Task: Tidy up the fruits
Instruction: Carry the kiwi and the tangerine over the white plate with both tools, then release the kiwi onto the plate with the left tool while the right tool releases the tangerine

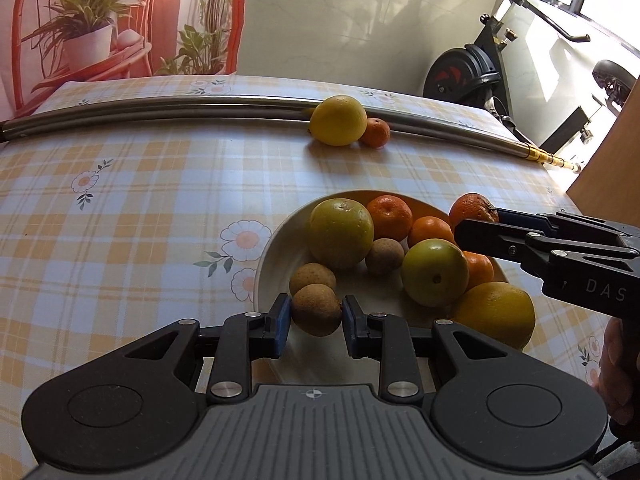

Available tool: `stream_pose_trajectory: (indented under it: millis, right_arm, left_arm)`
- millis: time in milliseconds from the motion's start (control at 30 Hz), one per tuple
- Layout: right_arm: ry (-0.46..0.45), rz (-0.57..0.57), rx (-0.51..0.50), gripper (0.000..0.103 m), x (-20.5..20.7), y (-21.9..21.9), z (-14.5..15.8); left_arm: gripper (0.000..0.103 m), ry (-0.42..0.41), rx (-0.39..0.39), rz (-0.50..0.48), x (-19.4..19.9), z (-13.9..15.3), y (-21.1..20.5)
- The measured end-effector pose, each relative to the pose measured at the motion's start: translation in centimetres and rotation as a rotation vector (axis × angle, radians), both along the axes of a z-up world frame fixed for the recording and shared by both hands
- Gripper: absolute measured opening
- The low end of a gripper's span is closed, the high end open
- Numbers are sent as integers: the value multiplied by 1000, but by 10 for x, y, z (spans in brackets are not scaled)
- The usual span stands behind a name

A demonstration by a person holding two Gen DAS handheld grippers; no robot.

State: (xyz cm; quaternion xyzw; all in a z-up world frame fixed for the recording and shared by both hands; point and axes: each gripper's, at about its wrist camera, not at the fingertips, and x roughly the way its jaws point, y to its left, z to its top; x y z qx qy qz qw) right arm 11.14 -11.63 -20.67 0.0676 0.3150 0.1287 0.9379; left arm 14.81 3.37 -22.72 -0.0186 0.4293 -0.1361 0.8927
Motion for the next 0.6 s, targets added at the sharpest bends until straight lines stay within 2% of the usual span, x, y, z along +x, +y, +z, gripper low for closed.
stream_pose_trajectory:
  millis: [167,600]
  right_arm:
    - [5,29,-14,32,1,7,-1]
    - [-22,114,-91,32,9,29,-1]
  left_arm:
    - [29,-38,32,12,1,0,0]
    - [29,-55,-8,28,-6,-1,4]
